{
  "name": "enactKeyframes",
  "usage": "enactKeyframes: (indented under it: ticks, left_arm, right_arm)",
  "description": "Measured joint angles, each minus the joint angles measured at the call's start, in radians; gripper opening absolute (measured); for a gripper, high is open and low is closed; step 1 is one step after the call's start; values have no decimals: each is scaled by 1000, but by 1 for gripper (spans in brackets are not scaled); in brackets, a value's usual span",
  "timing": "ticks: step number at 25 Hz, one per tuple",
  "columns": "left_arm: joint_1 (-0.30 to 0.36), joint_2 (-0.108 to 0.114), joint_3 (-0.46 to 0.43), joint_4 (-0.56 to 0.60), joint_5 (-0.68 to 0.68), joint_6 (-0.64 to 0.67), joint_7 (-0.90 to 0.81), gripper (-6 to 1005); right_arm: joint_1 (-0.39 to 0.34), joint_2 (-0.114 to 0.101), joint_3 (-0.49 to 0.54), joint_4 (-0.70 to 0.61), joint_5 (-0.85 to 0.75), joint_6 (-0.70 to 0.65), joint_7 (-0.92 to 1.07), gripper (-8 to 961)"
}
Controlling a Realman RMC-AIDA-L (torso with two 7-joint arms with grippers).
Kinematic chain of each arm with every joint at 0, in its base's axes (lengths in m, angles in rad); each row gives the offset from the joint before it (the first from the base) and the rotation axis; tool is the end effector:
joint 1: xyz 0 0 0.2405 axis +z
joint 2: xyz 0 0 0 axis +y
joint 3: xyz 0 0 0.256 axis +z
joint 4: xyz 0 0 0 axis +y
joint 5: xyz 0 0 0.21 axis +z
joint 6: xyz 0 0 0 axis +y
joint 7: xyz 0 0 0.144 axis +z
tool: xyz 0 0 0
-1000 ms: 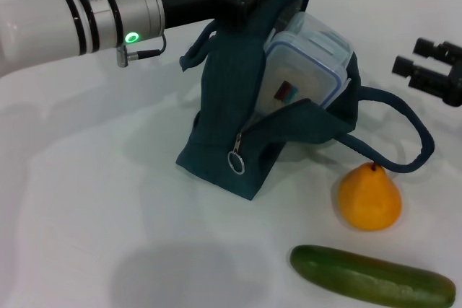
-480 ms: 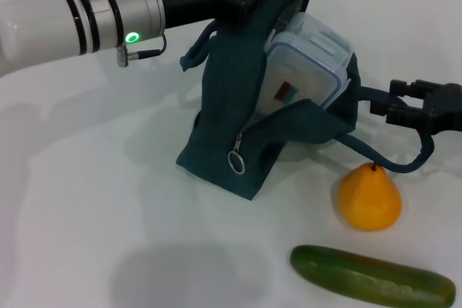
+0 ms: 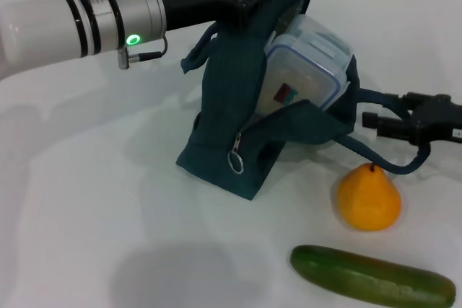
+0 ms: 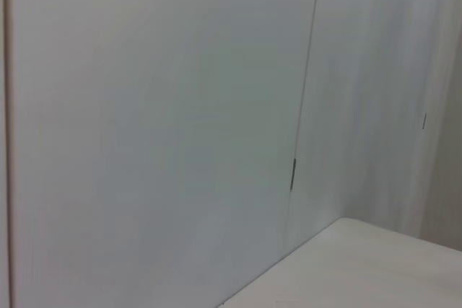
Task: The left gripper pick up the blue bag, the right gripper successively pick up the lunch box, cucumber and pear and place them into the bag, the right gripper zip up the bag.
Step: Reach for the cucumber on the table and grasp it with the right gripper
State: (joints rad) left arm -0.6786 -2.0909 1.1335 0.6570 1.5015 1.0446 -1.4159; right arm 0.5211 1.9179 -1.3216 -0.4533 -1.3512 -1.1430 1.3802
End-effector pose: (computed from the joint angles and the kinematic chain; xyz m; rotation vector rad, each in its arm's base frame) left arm -0.1713 0.4143 -0.0270 -2.4989 -0.5058 -0.7799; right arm 0.2852 0.3607 -0.0080 -2.5423 0.7888 0.6007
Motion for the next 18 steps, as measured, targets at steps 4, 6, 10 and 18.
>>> enactKeyframes:
  ticks: [4, 6, 10, 18]
  left_arm:
    - [2, -1, 2, -1, 0, 0, 0, 79]
    - [3, -1, 2, -2, 0, 0, 0, 79]
    - [6, -1, 2, -2, 0, 1, 0, 79]
    - [7, -1, -6, -15, -1, 1, 16, 79]
  right_arm:
    - [7, 7, 0, 1, -34, 6, 19, 599]
    - [10, 9, 1, 1, -40, 6, 23, 593]
    - [-7, 19, 37, -17, -35, 12, 9, 579]
    - [-47, 60, 179, -36, -33, -54, -163, 271]
